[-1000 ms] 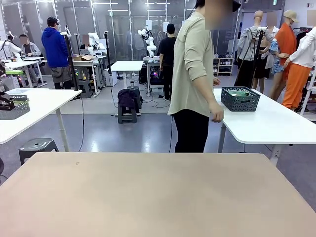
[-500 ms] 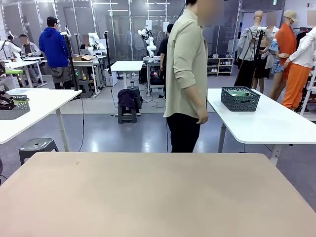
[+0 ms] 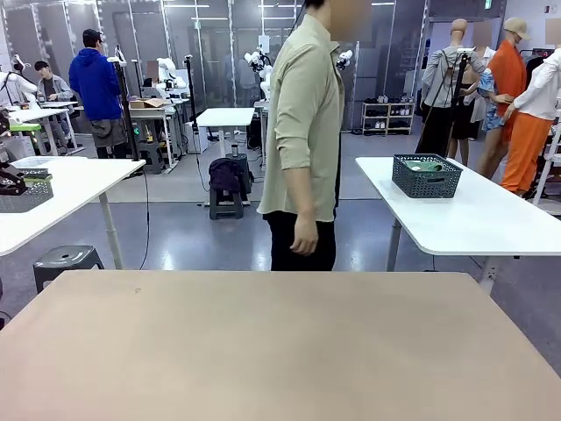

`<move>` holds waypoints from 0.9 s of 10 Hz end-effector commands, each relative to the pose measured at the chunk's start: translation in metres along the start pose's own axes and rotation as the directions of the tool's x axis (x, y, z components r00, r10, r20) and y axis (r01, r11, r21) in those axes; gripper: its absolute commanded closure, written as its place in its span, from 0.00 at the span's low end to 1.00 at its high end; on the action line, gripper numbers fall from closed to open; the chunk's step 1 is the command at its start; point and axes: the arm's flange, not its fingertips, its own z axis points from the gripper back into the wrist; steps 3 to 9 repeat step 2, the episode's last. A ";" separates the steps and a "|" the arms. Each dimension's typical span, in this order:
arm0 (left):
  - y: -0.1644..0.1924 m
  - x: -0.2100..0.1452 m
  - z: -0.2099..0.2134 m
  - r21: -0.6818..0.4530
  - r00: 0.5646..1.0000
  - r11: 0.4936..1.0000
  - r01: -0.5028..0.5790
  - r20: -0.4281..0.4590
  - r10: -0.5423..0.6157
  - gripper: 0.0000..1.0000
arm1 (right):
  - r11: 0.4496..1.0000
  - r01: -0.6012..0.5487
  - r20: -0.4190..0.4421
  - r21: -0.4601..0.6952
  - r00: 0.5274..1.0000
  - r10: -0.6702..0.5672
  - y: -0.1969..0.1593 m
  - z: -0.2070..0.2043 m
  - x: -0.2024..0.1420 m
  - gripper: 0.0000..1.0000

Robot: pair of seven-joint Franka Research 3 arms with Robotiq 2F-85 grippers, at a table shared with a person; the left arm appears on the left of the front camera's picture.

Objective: Fold the towels and place them in the basket.
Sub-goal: Stack the folded Towel with hook on the right side of the table.

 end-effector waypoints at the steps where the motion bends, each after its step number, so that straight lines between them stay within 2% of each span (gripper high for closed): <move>1: 0.000 0.000 0.000 0.003 1.000 1.000 0.000 -0.003 0.000 0.08 | 1.000 0.000 0.002 0.001 1.000 0.000 0.000 0.001 0.000 0.00; 9: 0.000 0.000 0.000 0.003 1.000 1.000 0.000 -0.003 0.000 0.08 | 1.000 0.000 0.002 0.001 1.000 0.000 0.000 0.001 0.000 0.00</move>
